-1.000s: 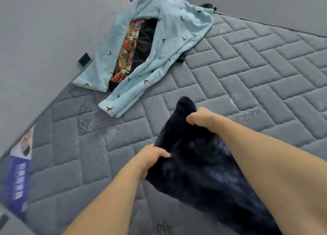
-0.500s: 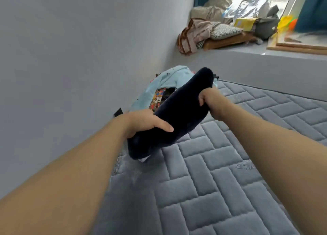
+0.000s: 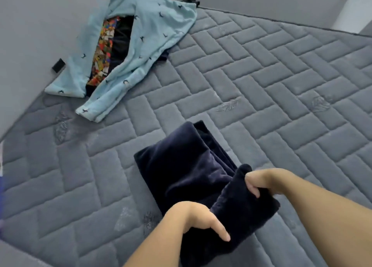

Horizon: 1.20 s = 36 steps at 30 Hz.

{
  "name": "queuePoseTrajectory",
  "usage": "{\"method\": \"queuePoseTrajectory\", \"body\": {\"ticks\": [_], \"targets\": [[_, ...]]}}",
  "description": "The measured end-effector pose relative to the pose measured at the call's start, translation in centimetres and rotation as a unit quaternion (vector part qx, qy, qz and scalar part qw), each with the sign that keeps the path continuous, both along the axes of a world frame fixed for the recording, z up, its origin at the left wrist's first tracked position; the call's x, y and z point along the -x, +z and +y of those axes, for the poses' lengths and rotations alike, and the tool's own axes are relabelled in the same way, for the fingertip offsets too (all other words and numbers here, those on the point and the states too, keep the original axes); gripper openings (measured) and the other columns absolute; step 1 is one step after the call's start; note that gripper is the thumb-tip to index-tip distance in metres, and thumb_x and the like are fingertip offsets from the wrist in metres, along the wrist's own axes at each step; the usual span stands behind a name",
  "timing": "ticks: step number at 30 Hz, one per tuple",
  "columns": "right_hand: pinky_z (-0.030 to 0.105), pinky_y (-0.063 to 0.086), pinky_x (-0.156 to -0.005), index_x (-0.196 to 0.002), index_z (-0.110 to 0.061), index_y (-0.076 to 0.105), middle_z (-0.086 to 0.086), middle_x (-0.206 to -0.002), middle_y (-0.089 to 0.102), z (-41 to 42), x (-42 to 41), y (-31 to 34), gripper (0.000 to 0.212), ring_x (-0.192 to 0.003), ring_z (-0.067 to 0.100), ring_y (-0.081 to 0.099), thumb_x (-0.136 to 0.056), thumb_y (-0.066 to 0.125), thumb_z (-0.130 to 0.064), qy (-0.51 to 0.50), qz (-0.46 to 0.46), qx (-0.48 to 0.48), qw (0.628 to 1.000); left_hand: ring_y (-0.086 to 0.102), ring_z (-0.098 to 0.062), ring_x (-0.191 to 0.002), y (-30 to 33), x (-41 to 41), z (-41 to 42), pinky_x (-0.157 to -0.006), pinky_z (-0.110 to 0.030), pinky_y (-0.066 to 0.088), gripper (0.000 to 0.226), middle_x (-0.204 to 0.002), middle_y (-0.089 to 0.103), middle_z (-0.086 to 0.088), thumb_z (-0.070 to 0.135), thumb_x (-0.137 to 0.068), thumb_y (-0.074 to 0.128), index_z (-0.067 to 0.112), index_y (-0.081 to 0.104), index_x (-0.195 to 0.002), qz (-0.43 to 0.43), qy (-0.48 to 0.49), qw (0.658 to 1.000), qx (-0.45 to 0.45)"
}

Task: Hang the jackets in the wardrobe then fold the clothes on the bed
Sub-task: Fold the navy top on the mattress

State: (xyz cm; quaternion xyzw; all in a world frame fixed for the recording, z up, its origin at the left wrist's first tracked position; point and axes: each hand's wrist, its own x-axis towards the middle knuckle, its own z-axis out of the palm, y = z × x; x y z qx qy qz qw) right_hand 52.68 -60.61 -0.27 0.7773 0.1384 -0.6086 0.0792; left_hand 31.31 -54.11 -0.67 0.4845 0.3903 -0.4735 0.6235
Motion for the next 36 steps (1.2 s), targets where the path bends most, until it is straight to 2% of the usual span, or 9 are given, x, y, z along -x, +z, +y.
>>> {"method": "queuePoseTrajectory", "body": {"ticks": [2,10,13,16,20,22,27,33,36], "targets": [[0.042,0.047,-0.098,-0.079,0.003,0.063,0.024,-0.112,0.064,-0.9,-0.9,-0.5,0.037,-0.105,0.044,0.059,-0.044,0.052,-0.005,0.002,0.027,0.026,0.999,0.070,-0.025,-0.099,-0.2,-0.3,-0.5,-0.093,-0.040,0.054,0.062,-0.106,0.074,-0.002,0.038,-0.053,0.086,0.023,0.071,-0.111,-0.008,-0.015,1.000,0.007],[0.035,0.053,-0.072,-0.078,-0.013,0.063,0.013,-0.086,0.066,8.7,0.4,2.1,0.037,-0.078,0.033,0.063,-0.042,0.056,-0.013,-0.081,0.030,-0.214,0.973,0.062,-0.019,-0.071,2.1,1.9,10.1,-0.063,-0.027,0.048,0.022,-0.074,0.064,0.003,0.028,-0.055,0.060,0.019,0.059,-0.075,-0.062,0.046,0.935,-0.347],[0.029,0.045,-0.061,-0.071,-0.017,0.056,0.008,-0.076,0.061,13.5,2.0,1.6,0.018,-0.068,0.027,0.057,-0.054,0.053,-0.013,-0.143,-0.051,-0.332,0.931,0.060,-0.023,-0.085,1.7,1.8,14.1,-0.085,-0.038,0.044,0.011,-0.083,0.062,0.004,0.022,-0.066,0.054,0.023,0.048,-0.076,-0.049,0.052,0.886,-0.459],[0.034,0.049,-0.069,-0.077,-0.023,0.053,0.001,-0.080,0.062,16.4,3.4,-1.5,0.005,-0.077,0.025,0.060,-0.075,0.050,-0.021,-0.109,-0.145,-0.391,0.902,0.051,-0.028,-0.108,-0.6,1.5,15.8,-0.095,-0.044,0.036,0.016,-0.111,0.057,-0.003,0.013,-0.076,0.045,0.024,0.044,-0.088,-0.020,0.048,0.835,-0.547],[0.049,0.043,-0.094,-0.103,-0.017,0.051,0.008,-0.111,0.058,17.5,5.1,-6.6,0.036,-0.107,0.034,0.054,-0.083,0.044,-0.046,0.018,-0.309,-0.328,0.893,0.025,-0.027,-0.133,-5.9,1.0,15.8,-0.108,-0.066,0.016,0.048,-0.139,0.031,-0.001,0.021,-0.082,0.038,0.030,0.033,-0.129,0.047,0.065,0.881,-0.466],[0.050,0.039,-0.097,-0.115,-0.013,0.051,0.010,-0.119,0.056,16.9,5.2,-9.1,0.048,-0.114,0.034,0.049,-0.084,0.041,-0.049,-0.002,-0.348,-0.301,0.888,0.018,-0.026,-0.135,-8.4,0.3,15.3,-0.106,-0.072,0.011,0.056,-0.142,0.024,0.001,0.025,-0.081,0.034,0.037,0.025,-0.134,0.055,0.076,0.902,-0.420],[0.048,0.036,-0.100,-0.128,-0.010,0.052,0.015,-0.124,0.053,16.5,4.0,-14.2,0.051,-0.115,0.034,0.045,-0.091,0.039,-0.042,-0.012,-0.408,-0.302,0.861,0.009,-0.033,-0.130,-12.8,-2.3,15.8,-0.094,-0.085,0.001,0.057,-0.140,0.012,-0.006,0.026,-0.079,0.041,0.037,0.022,-0.133,0.113,0.051,0.887,-0.445],[0.043,0.039,-0.076,-0.094,-0.012,0.048,0.012,-0.097,0.060,18.4,1.7,-16.7,0.018,-0.092,0.033,0.050,-0.091,0.044,-0.029,-0.051,-0.414,-0.344,0.841,0.013,-0.031,-0.120,-15.2,-3.7,18.5,-0.090,-0.086,0.007,0.051,-0.124,0.018,-0.008,0.037,-0.076,0.054,0.032,0.026,-0.118,0.153,0.032,0.890,-0.428],[0.037,0.031,-0.062,-0.084,-0.015,0.042,0.013,-0.085,0.061,19.3,0.6,-17.8,0.020,-0.084,0.036,0.053,-0.087,0.034,-0.033,-0.072,-0.430,-0.341,0.833,0.013,-0.028,-0.112,-15.8,-4.4,18.5,-0.091,-0.086,0.009,0.043,-0.114,0.017,-0.006,0.034,-0.076,0.051,0.029,0.027,-0.110,0.164,0.024,0.880,-0.445]]}}
